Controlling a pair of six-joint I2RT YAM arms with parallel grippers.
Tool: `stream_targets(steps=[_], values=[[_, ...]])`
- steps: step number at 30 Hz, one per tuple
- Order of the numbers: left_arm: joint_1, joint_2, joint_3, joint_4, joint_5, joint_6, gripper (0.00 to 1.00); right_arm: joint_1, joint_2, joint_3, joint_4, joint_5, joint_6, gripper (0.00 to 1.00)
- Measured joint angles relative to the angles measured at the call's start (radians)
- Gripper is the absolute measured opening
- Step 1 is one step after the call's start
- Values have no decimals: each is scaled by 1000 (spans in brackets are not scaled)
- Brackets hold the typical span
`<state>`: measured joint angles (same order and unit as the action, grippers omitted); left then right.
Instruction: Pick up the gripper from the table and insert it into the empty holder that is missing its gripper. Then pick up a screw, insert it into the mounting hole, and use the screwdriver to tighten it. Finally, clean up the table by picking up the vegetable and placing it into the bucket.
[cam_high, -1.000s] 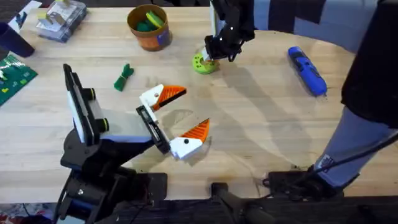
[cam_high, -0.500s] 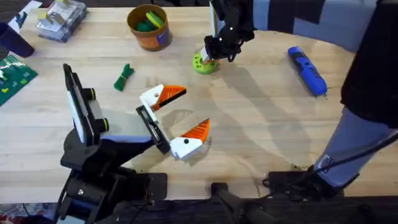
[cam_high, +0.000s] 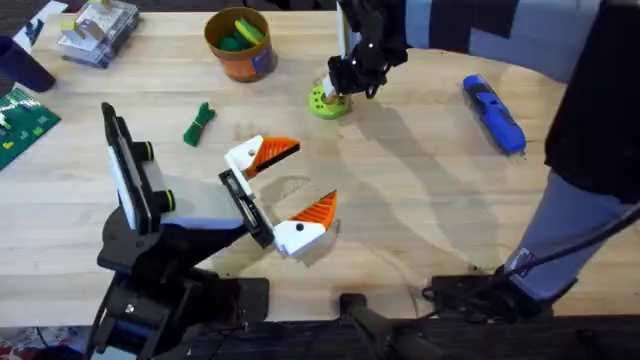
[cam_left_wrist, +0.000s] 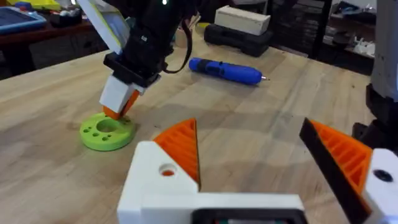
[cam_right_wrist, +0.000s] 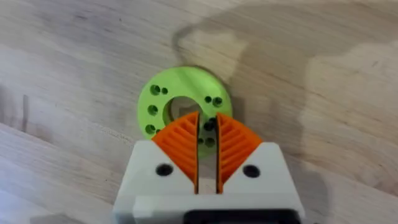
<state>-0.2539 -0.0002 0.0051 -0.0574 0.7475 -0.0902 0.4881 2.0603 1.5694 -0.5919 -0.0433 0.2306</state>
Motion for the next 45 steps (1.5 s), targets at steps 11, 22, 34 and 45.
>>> stream_targets(steps=[11, 22, 34, 45], values=[[0, 0, 0, 0, 0, 0, 995, -1, 9, 6, 8, 5, 0, 10], [0, 0, 0, 0, 0, 0, 995, 0, 9, 28, -54, 5, 0, 8], [0, 0, 0, 0, 0, 0, 995, 0, -157, 215, -341, 1, -38, 7], [0, 0, 0, 0, 0, 0, 995, 75, -331, 249, -461, -162, -136, 7]])
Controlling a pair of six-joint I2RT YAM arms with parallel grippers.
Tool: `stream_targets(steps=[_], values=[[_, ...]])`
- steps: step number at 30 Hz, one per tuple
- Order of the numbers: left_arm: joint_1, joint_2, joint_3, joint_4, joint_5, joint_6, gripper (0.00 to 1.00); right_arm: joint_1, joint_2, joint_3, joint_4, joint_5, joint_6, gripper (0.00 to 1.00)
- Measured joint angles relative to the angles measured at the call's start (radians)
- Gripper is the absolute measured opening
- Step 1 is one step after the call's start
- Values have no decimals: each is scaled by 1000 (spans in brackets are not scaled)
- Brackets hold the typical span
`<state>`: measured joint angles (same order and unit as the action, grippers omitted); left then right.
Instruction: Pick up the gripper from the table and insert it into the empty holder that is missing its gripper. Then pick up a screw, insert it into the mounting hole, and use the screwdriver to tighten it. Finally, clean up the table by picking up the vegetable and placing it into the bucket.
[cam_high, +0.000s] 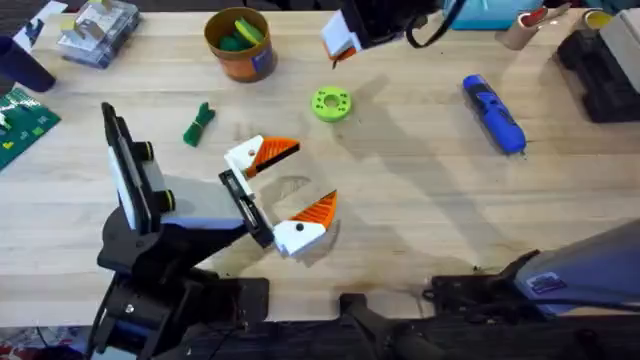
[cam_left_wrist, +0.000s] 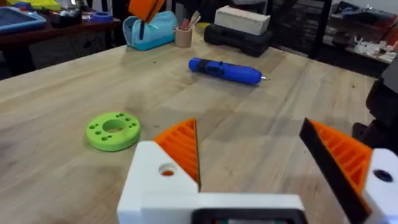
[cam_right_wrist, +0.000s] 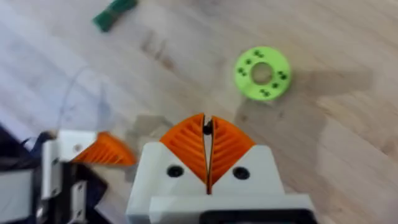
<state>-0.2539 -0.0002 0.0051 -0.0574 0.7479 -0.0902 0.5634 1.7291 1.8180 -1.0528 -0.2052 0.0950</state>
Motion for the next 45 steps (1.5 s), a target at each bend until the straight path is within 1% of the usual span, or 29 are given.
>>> stream_targets(steps=[5, 9, 10, 15, 24, 33, 45], values=[[0, 0, 0, 0, 0, 0, 995, 85, -46, 2, -49, -67, -25, 7], [0, 0, 0, 0, 0, 0, 995, 154, -49, 2, -59, -94, -33, 7], [0, 0, 0, 0, 0, 0, 995, 191, -48, 2, -51, -124, -43, 7], [0, 0, 0, 0, 0, 0, 995, 240, -48, 2, -26, -164, -51, 7], [0, 0, 0, 0, 0, 0, 995, 316, -23, 2, -24, -183, -59, 7], [0, 0, 0, 0, 0, 0, 995, 334, 40, 2, -6, -185, -62, 7], [0, 0, 0, 0, 0, 0, 995, 335, 53, 2, -1, -166, -78, 7]])
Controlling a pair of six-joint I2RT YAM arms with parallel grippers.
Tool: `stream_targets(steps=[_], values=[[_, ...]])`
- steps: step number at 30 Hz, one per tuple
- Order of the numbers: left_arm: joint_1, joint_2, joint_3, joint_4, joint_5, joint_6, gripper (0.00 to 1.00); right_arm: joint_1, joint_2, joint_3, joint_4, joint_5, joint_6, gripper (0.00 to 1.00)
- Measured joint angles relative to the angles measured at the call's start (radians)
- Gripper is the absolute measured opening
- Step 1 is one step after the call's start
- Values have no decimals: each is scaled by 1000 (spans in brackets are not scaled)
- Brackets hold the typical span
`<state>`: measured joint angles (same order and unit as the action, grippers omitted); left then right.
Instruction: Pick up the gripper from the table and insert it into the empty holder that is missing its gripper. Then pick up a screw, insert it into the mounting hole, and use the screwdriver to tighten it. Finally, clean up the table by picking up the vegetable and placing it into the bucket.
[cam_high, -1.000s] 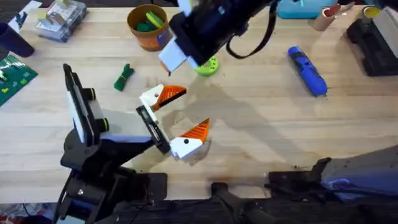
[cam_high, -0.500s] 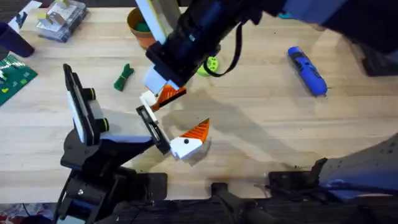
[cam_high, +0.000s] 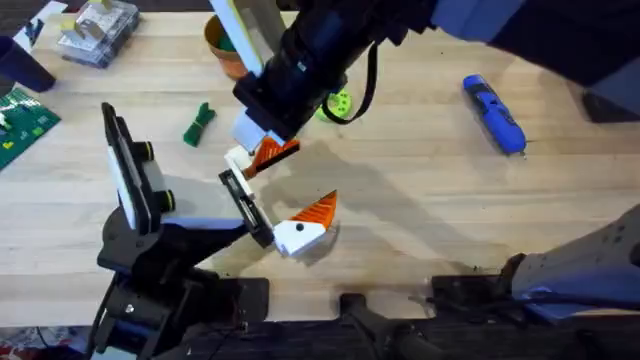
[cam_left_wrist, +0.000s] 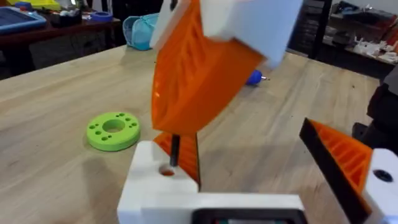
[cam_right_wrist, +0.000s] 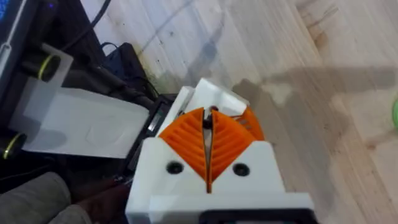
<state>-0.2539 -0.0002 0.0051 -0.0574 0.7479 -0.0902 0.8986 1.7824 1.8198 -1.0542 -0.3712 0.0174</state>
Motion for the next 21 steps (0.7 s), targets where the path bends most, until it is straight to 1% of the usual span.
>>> stream_targets(steps=[21], values=[[0, 0, 0, 0, 0, 0, 995, 7, 18, 0, 3, 12, -3, 7]])
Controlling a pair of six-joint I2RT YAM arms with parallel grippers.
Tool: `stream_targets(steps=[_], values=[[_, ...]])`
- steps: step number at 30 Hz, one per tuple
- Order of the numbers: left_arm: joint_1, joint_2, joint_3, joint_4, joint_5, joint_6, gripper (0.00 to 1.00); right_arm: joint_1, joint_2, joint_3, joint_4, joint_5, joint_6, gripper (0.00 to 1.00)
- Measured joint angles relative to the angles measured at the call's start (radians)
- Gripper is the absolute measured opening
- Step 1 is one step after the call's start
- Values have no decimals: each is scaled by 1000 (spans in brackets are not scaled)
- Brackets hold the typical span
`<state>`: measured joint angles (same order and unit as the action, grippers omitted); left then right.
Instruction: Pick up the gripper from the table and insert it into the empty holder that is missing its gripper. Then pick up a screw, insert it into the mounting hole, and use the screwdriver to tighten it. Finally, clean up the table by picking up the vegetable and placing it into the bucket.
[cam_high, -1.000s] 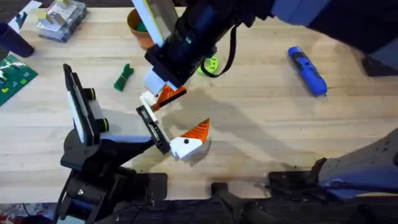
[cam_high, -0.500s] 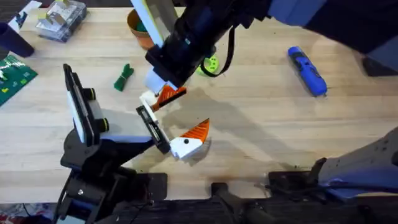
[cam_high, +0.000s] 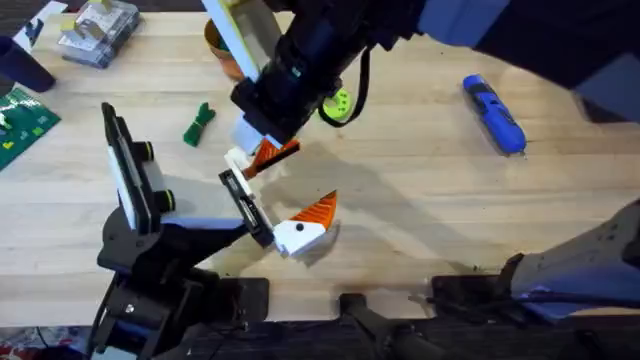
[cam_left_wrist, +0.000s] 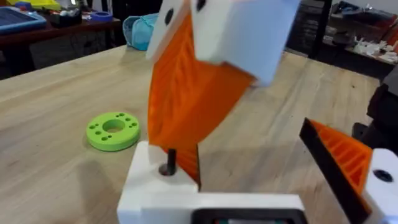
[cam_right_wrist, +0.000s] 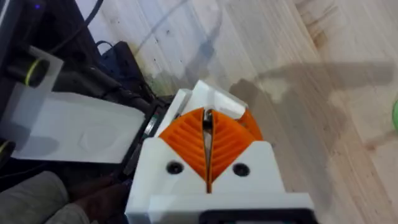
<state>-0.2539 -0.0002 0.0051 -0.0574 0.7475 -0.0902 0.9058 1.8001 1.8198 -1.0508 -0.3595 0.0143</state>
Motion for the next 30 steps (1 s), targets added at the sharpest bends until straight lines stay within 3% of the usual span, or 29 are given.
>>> stream_targets(steps=[15, 17, 18, 23, 25, 30], values=[[0, 0, 0, -2, 0, -5, 995, 0, 33, 0, 2, -1, 0, 7], [0, 0, 0, -2, 0, -5, 995, 0, 33, 0, 2, -1, 1, 113], [0, 0, 0, -2, 1, -6, 995, 0, 33, 0, 4, -1, 0, 212], [0, 0, 0, -1, 5, -16, 995, 3, 32, 10, 12, -6, -7, 915], [0, 0, 0, -1, 8, -14, 995, 1, 34, 10, 4, -1, -7, 990], [0, 0, 0, -2, 8, -11, 995, -26, 36, 10, -7, 0, -8, 994]])
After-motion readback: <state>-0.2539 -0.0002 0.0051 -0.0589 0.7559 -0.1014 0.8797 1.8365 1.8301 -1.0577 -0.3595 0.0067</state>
